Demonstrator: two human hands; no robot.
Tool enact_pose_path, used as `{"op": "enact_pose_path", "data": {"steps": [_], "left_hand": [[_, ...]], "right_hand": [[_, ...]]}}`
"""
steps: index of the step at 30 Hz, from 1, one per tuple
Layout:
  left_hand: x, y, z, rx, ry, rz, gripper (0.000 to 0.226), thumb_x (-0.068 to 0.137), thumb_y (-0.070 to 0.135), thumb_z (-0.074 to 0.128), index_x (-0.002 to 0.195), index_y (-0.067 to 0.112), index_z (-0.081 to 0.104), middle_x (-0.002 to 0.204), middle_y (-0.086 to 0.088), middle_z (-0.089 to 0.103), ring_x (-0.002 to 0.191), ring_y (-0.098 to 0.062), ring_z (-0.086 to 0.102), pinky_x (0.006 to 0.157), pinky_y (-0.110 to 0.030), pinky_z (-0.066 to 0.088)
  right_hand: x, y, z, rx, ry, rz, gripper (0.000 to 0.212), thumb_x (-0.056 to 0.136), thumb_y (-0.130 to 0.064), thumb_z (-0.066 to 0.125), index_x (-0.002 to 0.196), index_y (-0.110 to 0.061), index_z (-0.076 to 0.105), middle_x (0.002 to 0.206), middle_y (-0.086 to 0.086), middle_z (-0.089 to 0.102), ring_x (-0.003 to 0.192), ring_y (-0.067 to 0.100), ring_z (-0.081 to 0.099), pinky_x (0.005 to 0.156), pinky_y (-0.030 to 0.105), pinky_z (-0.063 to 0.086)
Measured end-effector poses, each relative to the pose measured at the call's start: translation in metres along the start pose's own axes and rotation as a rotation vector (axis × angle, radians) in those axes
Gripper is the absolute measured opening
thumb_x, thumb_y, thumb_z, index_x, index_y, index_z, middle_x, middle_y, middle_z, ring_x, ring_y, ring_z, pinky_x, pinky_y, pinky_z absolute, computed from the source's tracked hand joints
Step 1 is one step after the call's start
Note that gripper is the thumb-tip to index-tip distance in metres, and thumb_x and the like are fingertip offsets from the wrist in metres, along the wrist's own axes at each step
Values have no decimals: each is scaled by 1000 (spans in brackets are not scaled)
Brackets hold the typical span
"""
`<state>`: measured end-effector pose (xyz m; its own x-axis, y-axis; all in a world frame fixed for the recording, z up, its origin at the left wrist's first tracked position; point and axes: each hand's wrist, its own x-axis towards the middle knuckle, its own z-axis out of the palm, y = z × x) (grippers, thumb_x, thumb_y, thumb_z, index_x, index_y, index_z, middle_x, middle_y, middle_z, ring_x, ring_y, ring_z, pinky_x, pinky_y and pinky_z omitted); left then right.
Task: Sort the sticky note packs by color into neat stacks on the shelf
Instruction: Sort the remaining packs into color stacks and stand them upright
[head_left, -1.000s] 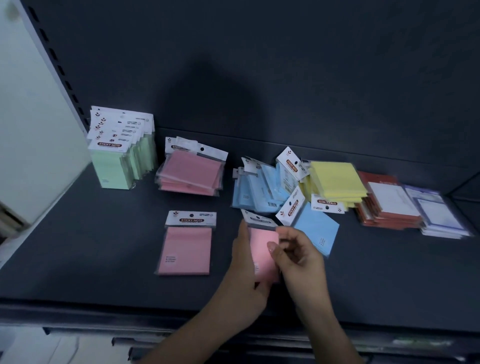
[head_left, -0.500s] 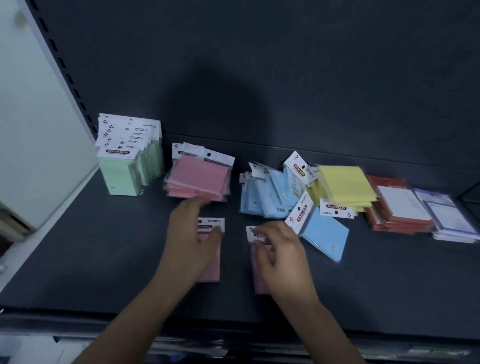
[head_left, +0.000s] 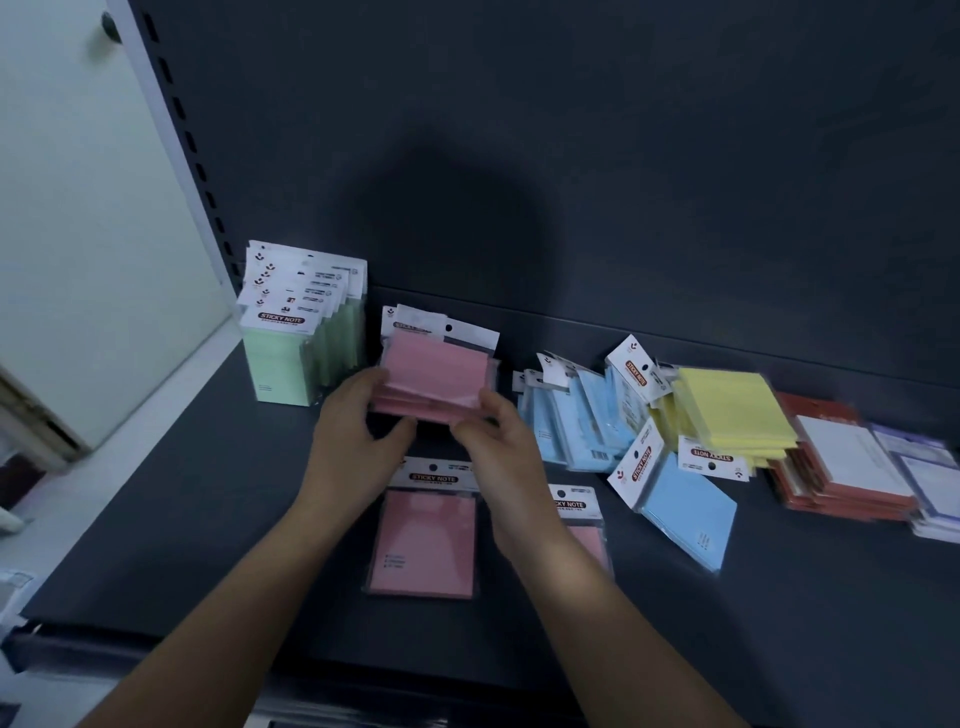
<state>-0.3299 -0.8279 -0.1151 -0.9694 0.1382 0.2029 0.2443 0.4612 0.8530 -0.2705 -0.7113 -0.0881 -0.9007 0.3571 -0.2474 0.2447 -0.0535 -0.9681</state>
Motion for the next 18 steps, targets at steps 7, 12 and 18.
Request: {"op": "enact_pose_path", "data": {"steps": [7,12,18], "left_hand": [[-4,11,0,-585,346,-314,15,83,11,67,83,19,54,80,2,51,73,-9,49,63,-8,43],[-17,34,-6,-758,423,-206,33,82,-8,60,83,23,48,83,6,54,71,0,57,67,-15,50],[-59,50,4,-351,202,228,27,77,3,67,93,24,67,94,8,69,89,-4,65,76,-15,51]], "right_hand": [[-13,11,5,402,63,71,25,87,-8,59,110,-18,57,110,2,63,101,10,59,91,21,44],[-22,20,6,549,-20,93,22,85,-7,62,105,-15,61,103,8,68,97,19,63,94,31,47],[-22,17,-3,781,-395,162,73,70,-42,77,128,-7,51,122,14,60,113,26,56,102,45,38]]}}
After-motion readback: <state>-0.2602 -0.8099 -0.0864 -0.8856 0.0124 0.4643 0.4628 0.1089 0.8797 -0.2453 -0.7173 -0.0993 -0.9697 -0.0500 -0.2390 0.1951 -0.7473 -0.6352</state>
